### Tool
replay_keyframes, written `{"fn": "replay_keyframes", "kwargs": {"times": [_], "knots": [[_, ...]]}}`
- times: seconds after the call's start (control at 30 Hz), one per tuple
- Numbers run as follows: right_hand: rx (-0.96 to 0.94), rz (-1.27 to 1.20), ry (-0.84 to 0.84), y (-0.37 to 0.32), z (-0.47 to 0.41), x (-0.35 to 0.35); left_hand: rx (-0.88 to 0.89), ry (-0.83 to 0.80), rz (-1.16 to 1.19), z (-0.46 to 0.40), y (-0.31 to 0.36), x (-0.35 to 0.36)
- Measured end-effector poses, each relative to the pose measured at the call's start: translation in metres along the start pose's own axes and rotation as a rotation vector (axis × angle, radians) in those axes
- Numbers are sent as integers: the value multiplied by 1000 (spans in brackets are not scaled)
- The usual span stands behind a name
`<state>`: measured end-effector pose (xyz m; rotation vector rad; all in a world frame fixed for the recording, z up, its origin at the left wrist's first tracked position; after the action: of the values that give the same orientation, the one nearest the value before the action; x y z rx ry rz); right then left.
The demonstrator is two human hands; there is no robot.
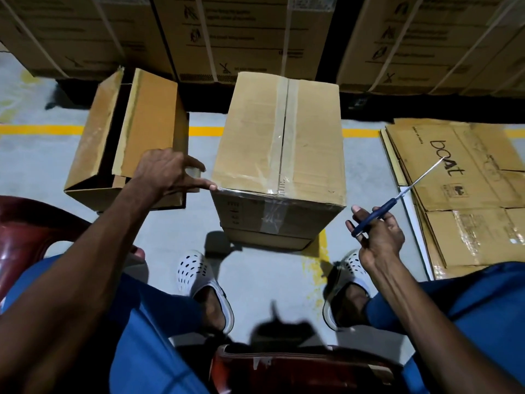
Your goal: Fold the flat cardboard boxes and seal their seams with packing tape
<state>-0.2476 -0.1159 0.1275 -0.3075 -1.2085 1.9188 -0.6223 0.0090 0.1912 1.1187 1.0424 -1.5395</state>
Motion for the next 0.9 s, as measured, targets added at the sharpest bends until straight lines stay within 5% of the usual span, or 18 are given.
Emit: {"fn": "replay_keyframes", "kwargs": {"times": [0.7,0.9], "knots": [[58,29,19,20,-25,-3,28,-95,41,-15,5,19],[50,241,-30,20,-39,-3,30,-92,146,-15,6,23]]}}
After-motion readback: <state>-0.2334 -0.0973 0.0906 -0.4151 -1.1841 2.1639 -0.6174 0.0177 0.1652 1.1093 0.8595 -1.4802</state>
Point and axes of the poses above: each hand's wrist, its own z-axis away from the middle knuckle, its own x-axis out of the palm, y = z × x, the point moved 2 cm from there along -z, towards the middle knuckle, and after that the axes turned 2 degrees about -y, right-handed, at the moved point
